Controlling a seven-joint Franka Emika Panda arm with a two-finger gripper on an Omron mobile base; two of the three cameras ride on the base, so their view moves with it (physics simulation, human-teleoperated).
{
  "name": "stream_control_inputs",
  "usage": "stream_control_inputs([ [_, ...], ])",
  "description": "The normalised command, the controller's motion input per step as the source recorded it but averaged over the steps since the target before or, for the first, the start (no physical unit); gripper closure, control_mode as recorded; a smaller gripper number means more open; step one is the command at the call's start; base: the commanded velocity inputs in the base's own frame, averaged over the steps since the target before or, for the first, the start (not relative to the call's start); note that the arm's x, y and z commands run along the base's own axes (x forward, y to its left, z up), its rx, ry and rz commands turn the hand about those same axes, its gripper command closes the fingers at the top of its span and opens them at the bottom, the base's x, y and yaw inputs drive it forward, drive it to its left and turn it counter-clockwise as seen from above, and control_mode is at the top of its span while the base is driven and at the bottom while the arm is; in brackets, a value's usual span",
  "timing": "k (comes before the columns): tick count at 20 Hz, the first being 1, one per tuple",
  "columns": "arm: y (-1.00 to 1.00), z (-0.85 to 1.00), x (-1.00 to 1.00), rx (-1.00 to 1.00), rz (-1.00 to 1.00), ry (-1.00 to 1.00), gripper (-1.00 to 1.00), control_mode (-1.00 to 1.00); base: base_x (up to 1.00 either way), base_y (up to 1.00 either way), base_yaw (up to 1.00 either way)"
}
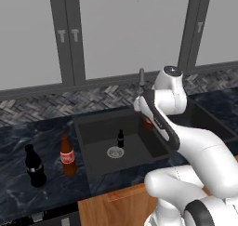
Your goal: Place the large bottle from the dining counter next to the other large bottle outside the sink, and place the small bottle from the dining counter next to the other small bottle inside the sink.
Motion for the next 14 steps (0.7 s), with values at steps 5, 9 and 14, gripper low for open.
stream_control_inputs([
  [5, -0.08, -0.27, 0.05, 0.00, -0.06, 0.05, 1.00, -1.00, 0.00, 0.00, 0.00],
  [9, -0.01, -0.47, 0.00, 0.00, -0.02, 0.01, 1.00, -1.00, 0.00, 0.00, 0.00],
  [14, 0.00, -0.53, 0.06, 0.01, -0.02, 0.00, 1.00, -1.00, 0.00, 0.00, 0.00],
])
